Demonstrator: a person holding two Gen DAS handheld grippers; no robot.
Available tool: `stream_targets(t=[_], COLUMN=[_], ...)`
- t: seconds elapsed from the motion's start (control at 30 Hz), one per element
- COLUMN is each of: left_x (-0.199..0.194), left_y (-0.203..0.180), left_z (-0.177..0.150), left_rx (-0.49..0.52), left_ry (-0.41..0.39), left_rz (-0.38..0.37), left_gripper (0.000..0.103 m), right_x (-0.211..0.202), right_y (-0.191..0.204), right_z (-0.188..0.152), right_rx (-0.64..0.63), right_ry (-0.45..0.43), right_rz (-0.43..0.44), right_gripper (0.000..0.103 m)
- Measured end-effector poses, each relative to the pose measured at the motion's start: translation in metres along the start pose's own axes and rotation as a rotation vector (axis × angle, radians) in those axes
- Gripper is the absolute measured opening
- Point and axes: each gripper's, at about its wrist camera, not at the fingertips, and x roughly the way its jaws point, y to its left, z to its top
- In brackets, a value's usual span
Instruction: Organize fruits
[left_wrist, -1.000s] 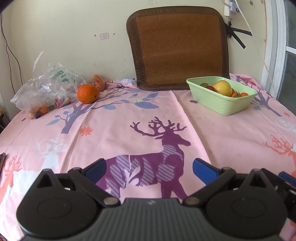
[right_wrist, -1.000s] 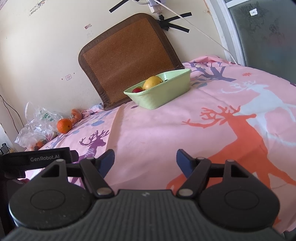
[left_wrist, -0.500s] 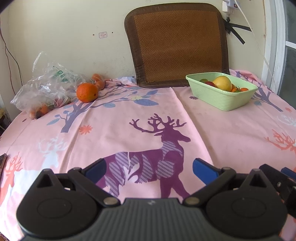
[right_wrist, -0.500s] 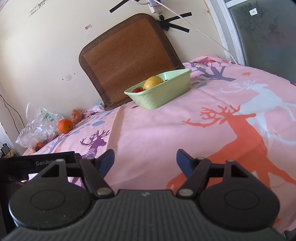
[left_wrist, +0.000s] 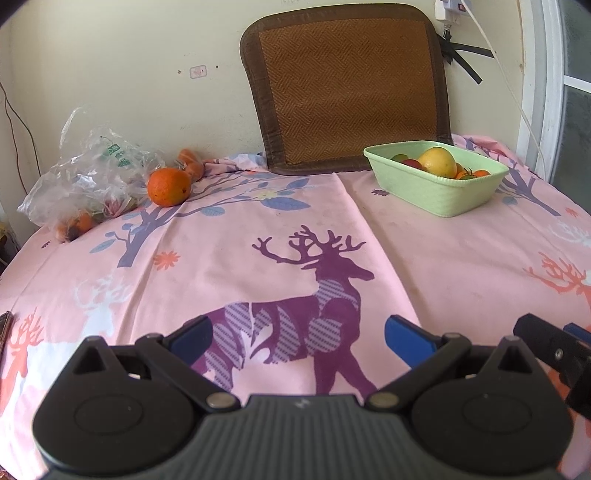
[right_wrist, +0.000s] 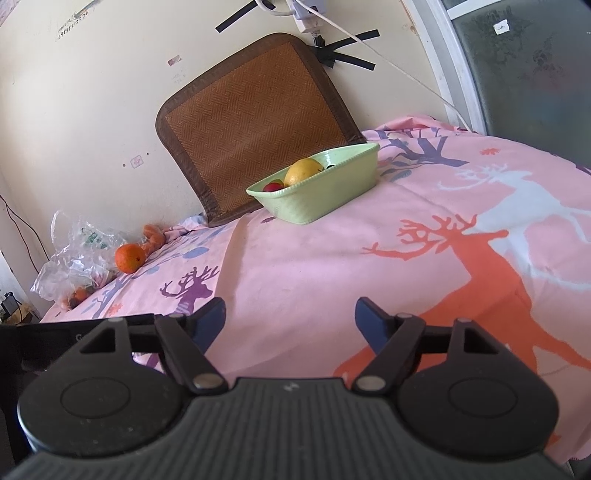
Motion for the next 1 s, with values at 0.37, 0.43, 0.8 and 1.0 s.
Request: stream_targets(t=[0.37,0.43,0.8,1.0], left_x=[-0.0052,-0.0043,-0.0041,-0.0036], left_y=[-0.0009,-0.0011,0.0036,0.0032], left_z=[0.0020,0.0017,-0.0007,-0.0009], left_rx=[-0.002,-0.001,-0.014,-0.016], left_ry=[-0.031,-0.027,-0.025,-0.015], left_rz=[-0.003,-0.004,0.004,0.002], left_gripper=[0.103,0.103,0.103,0.103], right_x=[0.0017,0.0021,0.0032,0.0030], right_y=[-0.0004,-0.0005,0.0021,0.0024], right_z=[0.0001,0.0001,-0.0007,-0.0007], right_rx=[0.004,0.006,-0.016,-0.019], right_ry=[0.014,0.018,0.042,0.043], right_rz=[0.010,0.013,0.029,0.030], right_gripper=[0.079,0.079,0.079,0.079])
